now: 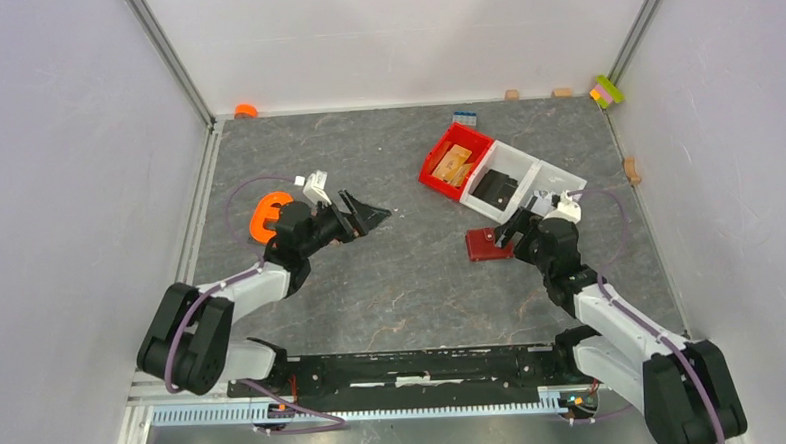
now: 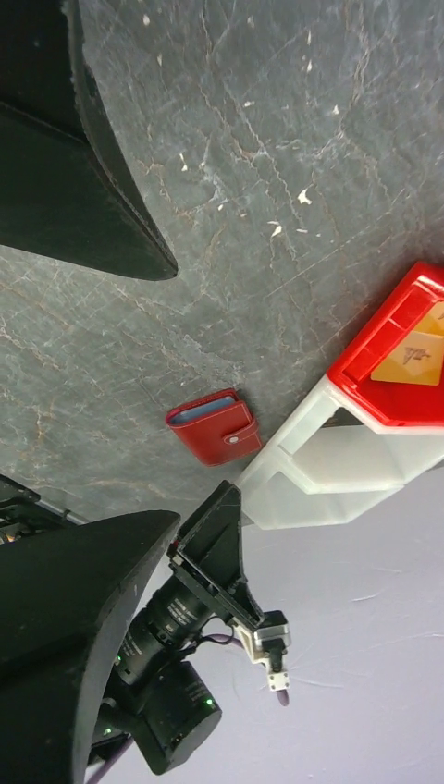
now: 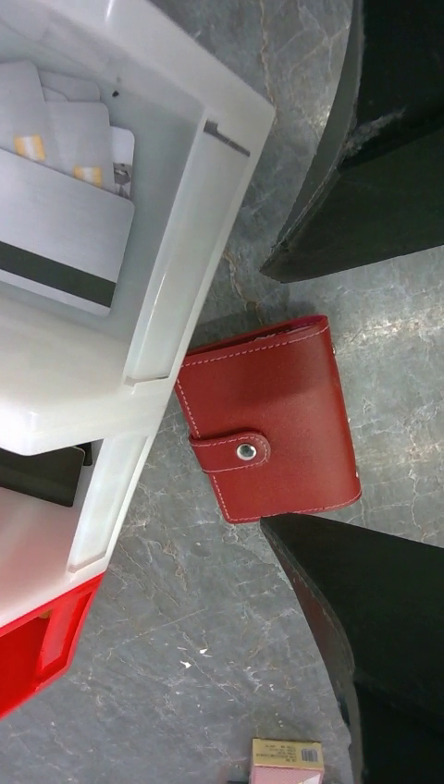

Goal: Take the credit cards out of the card holder
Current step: Move the card holder to the center of the board.

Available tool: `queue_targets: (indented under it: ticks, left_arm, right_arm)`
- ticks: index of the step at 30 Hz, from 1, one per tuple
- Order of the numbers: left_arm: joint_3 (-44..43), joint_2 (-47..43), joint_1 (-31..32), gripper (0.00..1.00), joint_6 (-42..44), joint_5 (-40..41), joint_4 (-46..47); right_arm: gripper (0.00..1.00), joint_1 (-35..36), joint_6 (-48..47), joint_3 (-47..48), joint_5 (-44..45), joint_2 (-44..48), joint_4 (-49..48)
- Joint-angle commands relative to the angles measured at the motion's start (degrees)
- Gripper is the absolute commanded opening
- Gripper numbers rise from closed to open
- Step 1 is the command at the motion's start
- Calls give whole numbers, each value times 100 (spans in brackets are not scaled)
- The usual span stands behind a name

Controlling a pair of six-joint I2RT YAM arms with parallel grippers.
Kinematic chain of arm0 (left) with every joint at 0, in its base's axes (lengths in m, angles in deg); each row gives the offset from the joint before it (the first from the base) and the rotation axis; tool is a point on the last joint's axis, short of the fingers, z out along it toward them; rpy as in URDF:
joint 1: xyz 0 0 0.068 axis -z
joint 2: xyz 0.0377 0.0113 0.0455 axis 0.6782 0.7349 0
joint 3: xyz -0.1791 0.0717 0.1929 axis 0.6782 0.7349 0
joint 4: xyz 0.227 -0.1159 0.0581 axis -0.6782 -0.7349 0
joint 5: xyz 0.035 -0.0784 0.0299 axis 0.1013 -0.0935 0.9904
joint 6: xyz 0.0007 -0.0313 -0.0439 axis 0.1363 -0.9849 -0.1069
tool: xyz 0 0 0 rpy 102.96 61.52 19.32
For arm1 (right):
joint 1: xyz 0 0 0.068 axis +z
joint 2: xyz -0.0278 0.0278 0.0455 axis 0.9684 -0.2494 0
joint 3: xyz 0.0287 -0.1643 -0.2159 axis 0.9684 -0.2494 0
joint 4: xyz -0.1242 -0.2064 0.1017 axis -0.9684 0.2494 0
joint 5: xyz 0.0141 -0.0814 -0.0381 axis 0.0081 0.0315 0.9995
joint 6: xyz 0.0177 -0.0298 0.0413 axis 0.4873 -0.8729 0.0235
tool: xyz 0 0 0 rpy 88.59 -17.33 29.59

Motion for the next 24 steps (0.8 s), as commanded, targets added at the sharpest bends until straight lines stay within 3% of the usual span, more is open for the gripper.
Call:
queue_targets:
  ticks: [1, 13, 16, 19, 22, 24]
  left_arm:
    - [-343, 324, 114, 100, -156, -478, 244]
    - [-501, 405, 240, 97, -64, -575, 58]
    - [-623, 455, 286, 96, 44, -566, -172]
    - [-916, 549, 392, 94, 387, -489, -847]
    - [-1144, 759, 503, 94, 595, -413, -1227]
    - [-1337, 946, 579, 94, 719, -410, -1492]
  right_arm:
    - [99, -17, 115, 479, -137, -370, 95]
    - [69, -17, 388, 376, -646, -1594, -464]
    - [50, -2, 219, 392, -933, -1753, -699]
    - [23, 80, 90, 375, -1165, -1741, -819]
    - [3, 210, -94, 421, -1295, -1743, -897]
    - [0, 301, -308, 523, -1463, -1764, -928]
